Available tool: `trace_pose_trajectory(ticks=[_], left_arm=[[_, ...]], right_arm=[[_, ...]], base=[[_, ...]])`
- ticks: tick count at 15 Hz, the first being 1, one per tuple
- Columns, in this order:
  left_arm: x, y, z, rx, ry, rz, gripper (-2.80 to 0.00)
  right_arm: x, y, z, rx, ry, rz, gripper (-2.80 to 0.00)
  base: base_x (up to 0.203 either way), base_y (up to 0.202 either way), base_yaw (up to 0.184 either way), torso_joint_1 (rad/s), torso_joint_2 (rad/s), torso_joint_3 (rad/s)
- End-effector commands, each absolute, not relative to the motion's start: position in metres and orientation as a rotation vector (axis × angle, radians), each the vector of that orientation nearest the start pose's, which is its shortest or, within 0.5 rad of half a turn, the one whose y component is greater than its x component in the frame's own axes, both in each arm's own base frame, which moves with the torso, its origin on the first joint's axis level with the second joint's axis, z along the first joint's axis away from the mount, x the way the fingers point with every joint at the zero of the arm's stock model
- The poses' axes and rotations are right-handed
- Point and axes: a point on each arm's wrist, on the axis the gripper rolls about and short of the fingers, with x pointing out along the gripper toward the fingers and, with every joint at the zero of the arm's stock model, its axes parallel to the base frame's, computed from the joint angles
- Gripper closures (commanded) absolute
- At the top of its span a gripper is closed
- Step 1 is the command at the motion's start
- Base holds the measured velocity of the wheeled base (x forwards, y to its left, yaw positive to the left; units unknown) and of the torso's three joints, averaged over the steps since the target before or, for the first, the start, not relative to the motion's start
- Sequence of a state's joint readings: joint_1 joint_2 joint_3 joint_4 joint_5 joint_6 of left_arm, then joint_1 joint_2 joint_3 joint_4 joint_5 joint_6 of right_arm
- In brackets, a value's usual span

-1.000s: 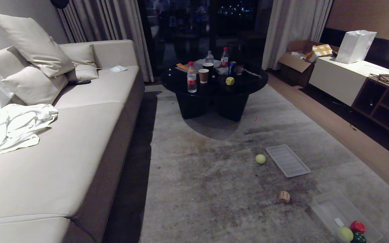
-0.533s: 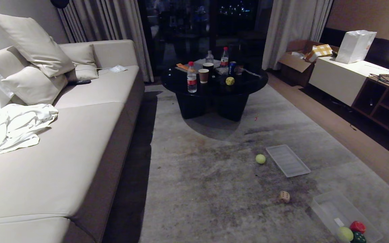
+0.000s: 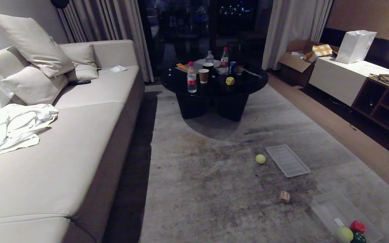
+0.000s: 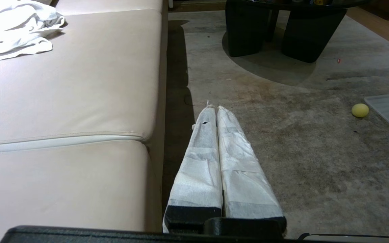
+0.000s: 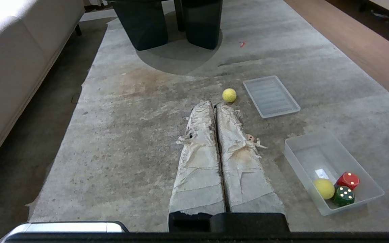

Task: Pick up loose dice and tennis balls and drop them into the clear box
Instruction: Find toys out of the box

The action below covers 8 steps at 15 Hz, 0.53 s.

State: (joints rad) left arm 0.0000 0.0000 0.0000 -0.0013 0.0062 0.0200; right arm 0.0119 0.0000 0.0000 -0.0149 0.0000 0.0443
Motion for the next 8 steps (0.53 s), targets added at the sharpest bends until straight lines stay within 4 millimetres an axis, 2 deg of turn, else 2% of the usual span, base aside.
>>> trace_pose_trajectory(ticks=[1, 8], left_arm=[[-0.0226, 0.0001, 0.0752, 0.021, 0.002, 0.006, 0.0], [-0.0226, 0.0002, 0.0751, 0.027, 0.003, 0.008, 0.0]], right_arm=[[-0.0223, -0.0003, 0.0758, 0.048, -0.009, 0.012, 0.0], [-0.0223, -0.0002, 0.0758, 0.048, -0.009, 0.011, 0.0]], base=[[0.0, 0.0, 0.0, 0.0, 0.0, 0.0], [0.0, 0.0, 0.0, 0.0, 0.0, 0.0]])
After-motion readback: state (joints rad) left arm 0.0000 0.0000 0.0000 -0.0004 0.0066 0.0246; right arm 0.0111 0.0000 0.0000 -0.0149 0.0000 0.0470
